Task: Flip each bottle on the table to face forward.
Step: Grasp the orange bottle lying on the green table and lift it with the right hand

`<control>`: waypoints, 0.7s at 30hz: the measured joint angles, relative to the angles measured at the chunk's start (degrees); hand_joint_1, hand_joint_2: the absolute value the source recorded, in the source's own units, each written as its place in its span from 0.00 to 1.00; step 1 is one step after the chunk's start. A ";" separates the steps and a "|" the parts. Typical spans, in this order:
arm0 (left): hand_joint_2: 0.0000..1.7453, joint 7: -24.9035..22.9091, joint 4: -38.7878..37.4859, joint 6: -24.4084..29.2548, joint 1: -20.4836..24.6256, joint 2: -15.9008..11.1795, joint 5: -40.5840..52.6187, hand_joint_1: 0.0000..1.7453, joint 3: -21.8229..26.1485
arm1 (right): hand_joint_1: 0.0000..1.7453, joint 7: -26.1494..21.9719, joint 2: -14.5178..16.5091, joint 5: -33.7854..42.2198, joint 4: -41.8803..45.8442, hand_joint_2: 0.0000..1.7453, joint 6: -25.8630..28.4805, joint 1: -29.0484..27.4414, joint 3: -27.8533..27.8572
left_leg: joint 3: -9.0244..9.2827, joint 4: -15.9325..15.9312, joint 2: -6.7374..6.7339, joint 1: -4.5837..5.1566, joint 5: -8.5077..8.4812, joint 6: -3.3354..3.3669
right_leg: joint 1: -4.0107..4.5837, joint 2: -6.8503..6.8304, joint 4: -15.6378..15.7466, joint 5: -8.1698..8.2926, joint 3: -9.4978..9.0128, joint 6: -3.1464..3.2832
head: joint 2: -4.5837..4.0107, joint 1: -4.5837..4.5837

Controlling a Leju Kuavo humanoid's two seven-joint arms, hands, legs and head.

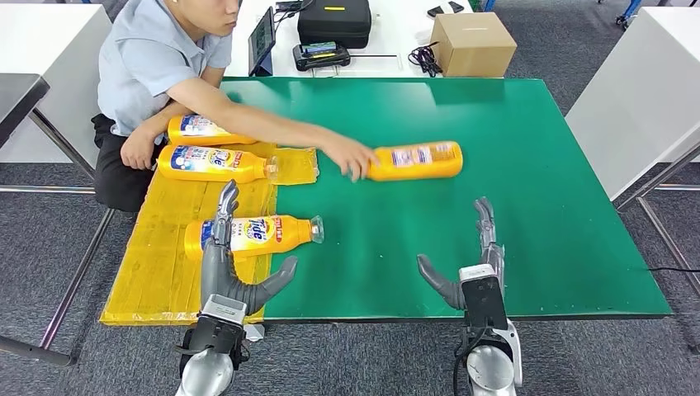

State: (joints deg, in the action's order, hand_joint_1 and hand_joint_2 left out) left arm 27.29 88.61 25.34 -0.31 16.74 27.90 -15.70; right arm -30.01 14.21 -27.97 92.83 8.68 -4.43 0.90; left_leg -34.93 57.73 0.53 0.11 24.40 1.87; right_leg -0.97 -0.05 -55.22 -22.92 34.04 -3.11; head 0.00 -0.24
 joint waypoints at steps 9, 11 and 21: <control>1.00 3.01 3.47 -9.06 -3.39 0.19 -11.03 0.00 -0.07 | 0.00 -3.81 -0.81 20.03 6.16 1.00 -15.36 -2.55 -1.22 | -0.01 0.00 -0.02 0.00 0.01 -0.01 | 0.00 0.01 0.00 -0.01 0.01 0.00 | 0.00 0.01; 1.00 3.90 4.80 -10.52 -4.66 0.19 -12.89 0.00 -0.06 | 0.00 -4.69 -0.80 23.55 7.08 1.00 -18.73 -3.09 -0.98 | -0.01 0.00 -0.02 0.00 0.02 -0.01 | 0.00 0.01 0.01 -0.01 0.01 0.00 | 0.00 0.01; 1.00 4.07 9.68 -11.53 -7.99 0.23 -11.44 0.00 0.24 | 0.00 -4.93 -0.37 6.94 9.22 1.00 -10.00 -4.58 0.56 | 0.01 -0.01 -0.02 0.00 0.03 -0.02 | 0.00 0.01 0.01 -0.02 -0.01 0.01 | 0.00 0.01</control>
State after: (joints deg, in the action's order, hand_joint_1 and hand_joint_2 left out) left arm 31.36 98.29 13.81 -8.30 16.97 16.46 -15.46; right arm -34.94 13.84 -21.03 102.05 -1.32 -9.01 1.46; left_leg -34.93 57.72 0.51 0.11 24.43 1.84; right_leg -0.98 -0.05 -55.21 -22.95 34.03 -3.10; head 0.00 -0.23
